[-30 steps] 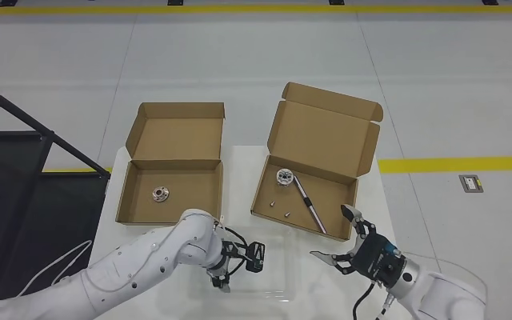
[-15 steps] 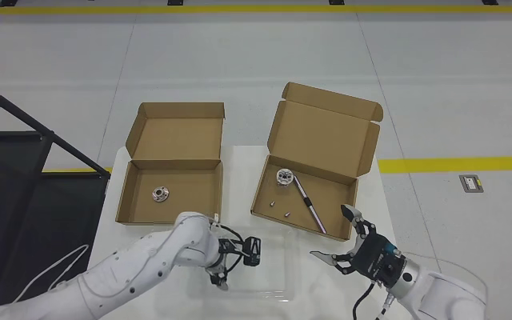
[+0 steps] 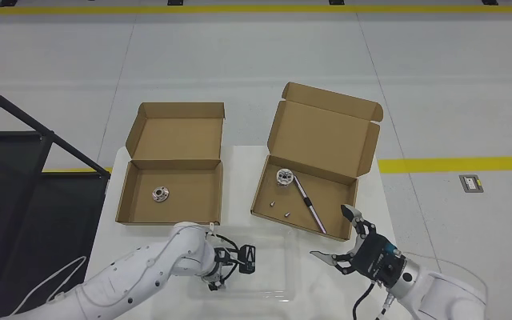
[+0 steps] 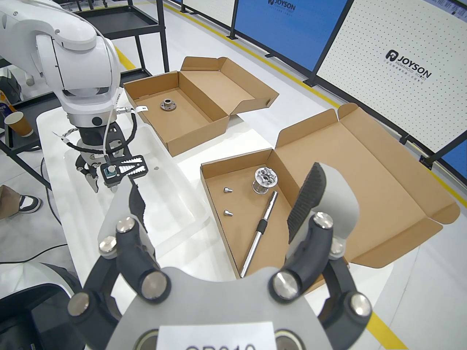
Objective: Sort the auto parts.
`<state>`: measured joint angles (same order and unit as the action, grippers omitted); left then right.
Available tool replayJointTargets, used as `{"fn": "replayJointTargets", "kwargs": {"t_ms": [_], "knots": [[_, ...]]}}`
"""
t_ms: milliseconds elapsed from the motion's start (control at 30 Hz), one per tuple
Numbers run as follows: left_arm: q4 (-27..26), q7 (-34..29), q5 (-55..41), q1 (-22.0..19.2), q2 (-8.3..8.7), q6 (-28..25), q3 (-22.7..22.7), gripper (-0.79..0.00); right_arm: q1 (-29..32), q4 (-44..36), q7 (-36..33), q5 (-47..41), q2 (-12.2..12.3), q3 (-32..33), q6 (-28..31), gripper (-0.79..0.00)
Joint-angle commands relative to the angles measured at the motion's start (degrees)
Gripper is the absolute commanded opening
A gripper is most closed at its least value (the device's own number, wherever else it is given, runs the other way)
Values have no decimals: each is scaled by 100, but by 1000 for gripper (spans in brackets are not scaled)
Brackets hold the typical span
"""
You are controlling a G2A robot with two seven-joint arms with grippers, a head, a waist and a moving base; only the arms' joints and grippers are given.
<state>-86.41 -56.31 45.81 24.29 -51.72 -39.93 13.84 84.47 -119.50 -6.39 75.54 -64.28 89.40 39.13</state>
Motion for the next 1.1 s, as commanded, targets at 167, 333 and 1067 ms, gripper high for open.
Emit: {"fn": "replayJointTargets", "kwargs": {"t_ms": [167, 333, 1067], "knots": [[146, 148, 97, 102, -34, -92, 102, -422, 0, 0, 0, 0, 0, 0, 0, 0], [278, 260, 218, 145, -78, -218, 152, -465, 0, 0, 0, 0, 0, 0, 0, 0], [728, 144, 137, 279, -309, -512, 284, -668, 0, 0, 0, 0, 0, 0, 0, 0]]}}
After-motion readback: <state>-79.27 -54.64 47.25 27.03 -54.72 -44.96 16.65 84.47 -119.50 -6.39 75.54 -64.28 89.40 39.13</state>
